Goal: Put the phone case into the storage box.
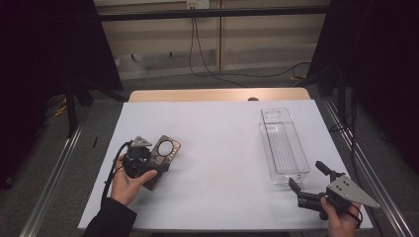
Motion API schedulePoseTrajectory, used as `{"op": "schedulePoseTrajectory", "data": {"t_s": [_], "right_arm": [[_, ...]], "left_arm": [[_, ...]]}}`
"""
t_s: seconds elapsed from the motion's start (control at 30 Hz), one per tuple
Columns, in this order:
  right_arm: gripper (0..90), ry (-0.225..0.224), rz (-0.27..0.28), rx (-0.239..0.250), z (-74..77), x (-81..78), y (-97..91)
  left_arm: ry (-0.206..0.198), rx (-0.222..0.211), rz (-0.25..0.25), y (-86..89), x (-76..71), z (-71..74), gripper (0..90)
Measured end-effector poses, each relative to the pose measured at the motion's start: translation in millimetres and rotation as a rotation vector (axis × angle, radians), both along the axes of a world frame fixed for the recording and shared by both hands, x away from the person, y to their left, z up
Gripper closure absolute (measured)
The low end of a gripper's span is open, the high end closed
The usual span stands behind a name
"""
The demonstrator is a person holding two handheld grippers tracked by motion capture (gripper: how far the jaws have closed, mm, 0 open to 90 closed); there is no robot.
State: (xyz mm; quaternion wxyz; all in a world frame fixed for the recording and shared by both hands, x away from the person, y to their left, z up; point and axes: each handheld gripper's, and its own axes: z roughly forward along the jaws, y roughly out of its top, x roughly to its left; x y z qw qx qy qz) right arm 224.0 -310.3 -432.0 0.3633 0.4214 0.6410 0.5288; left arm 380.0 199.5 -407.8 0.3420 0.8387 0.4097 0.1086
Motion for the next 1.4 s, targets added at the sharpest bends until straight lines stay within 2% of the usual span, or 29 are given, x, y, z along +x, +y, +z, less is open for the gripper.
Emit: {"op": "schedulePoseTrajectory", "data": {"t_s": [0.13,0.47,0.63,0.73,0.8,1.23,1.33,1.4], "right_arm": [[0.0,0.000,0.000,0.000,0.0,0.0,-0.1],[0.0,0.000,0.001,0.000,0.0,0.0,0.0],[0.0,0.000,0.001,0.003,0.0,0.0,0.2],[0.0,0.001,0.001,0.002,-0.1,0.1,0.2],[0.0,-0.001,0.001,0.002,0.0,0.0,0.2],[0.0,0.000,0.010,0.001,0.0,0.1,0.9],[0.0,-0.001,0.015,0.000,0.1,-0.1,0.9],[0.0,0.000,0.020,-0.001,0.1,-0.2,0.8]], "left_arm": [[-0.049,-0.047,-0.011,1.4,-1.5,3.2,12.3],[-0.124,-0.092,-0.068,-2.9,-5.5,4.3,12.3],[-0.136,-0.106,-0.106,-6.1,-7.3,3.7,12.3],[-0.152,-0.137,-0.130,-8.4,-9.2,4.5,12.2],[-0.164,-0.140,-0.138,-9.6,-10.3,5.9,12.3],[-0.206,-0.230,-0.212,-20.6,-17.6,7.0,12.3],[-0.216,-0.268,-0.237,-24.6,-19.7,6.3,12.3],[-0.227,-0.266,-0.254,-26.8,-20.8,6.1,12.2]]}}
